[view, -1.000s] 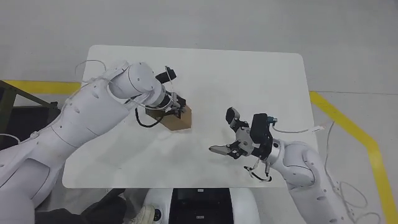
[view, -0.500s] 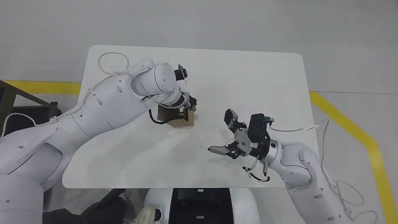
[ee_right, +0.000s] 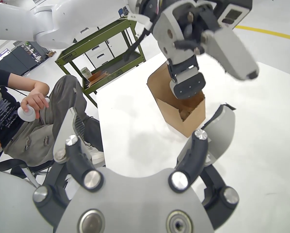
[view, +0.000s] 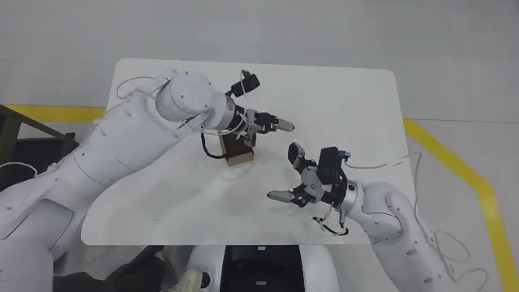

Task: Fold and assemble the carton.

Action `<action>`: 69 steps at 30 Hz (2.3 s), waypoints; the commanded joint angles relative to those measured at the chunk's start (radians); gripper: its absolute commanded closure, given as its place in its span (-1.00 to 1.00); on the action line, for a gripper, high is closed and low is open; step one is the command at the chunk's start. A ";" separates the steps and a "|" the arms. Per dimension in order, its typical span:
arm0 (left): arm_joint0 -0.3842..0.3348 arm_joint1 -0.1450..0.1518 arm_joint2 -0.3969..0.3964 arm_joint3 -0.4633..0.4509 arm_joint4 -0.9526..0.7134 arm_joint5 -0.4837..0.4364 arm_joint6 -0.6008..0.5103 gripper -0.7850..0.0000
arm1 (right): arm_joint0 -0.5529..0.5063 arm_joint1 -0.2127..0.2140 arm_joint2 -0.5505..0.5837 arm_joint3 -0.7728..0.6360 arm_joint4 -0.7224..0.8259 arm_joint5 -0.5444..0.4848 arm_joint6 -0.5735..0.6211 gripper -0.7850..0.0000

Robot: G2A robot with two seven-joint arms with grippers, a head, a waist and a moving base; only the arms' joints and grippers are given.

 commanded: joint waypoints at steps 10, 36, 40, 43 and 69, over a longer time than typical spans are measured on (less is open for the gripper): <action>0.290 0.108 -0.378 -0.012 -0.192 -0.262 -0.020 -1.00 | 0.058 -0.001 -0.038 0.018 -0.043 0.046 0.019 -1.00; 0.554 0.171 -0.726 0.133 -0.526 -0.367 -0.384 -1.00 | 0.464 -0.076 -0.267 0.297 -0.309 0.189 -0.061 -1.00; 0.608 0.182 -0.785 0.137 -0.524 -0.344 -0.380 -1.00 | 0.482 -0.077 -0.260 0.310 -0.302 0.182 -0.032 -1.00; 0.656 0.188 -0.813 0.130 -0.511 -0.331 -0.395 -1.00 | 0.517 -0.079 -0.258 0.336 -0.277 0.169 0.022 -1.00; 0.768 0.194 -0.861 0.092 -0.536 -0.332 -0.450 -1.00 | 0.637 -0.117 -0.369 0.472 -0.225 0.092 0.121 -1.00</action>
